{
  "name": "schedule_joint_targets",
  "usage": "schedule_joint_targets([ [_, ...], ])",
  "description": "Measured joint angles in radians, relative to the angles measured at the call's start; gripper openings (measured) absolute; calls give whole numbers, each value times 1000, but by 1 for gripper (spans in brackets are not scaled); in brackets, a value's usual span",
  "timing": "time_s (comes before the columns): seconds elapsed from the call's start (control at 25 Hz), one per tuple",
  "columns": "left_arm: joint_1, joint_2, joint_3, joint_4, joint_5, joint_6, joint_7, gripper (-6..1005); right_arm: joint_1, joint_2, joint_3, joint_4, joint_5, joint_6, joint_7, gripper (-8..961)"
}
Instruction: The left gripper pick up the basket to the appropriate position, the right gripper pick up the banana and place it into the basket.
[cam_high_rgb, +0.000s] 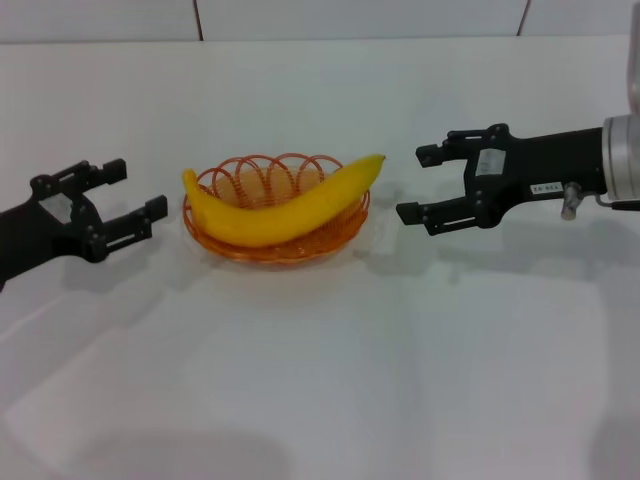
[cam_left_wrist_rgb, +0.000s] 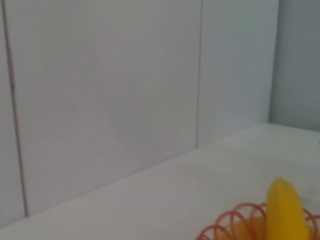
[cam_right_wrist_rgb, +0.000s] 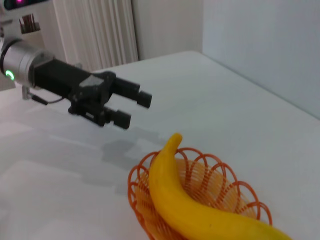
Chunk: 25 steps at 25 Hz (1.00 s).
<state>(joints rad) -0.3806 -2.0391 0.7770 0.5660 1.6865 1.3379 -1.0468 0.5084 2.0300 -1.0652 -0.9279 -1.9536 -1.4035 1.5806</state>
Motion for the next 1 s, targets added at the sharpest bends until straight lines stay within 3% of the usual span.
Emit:
schedule_joint_targets([
  [0.4,10,4,8,33,139,-1,-42,752,9,-2,4,25,-5,8,-6,856],
  [1.0,12,5,5,49,170,-11,-53,753,10,-9,7,97,-7,42,-44,855],
])
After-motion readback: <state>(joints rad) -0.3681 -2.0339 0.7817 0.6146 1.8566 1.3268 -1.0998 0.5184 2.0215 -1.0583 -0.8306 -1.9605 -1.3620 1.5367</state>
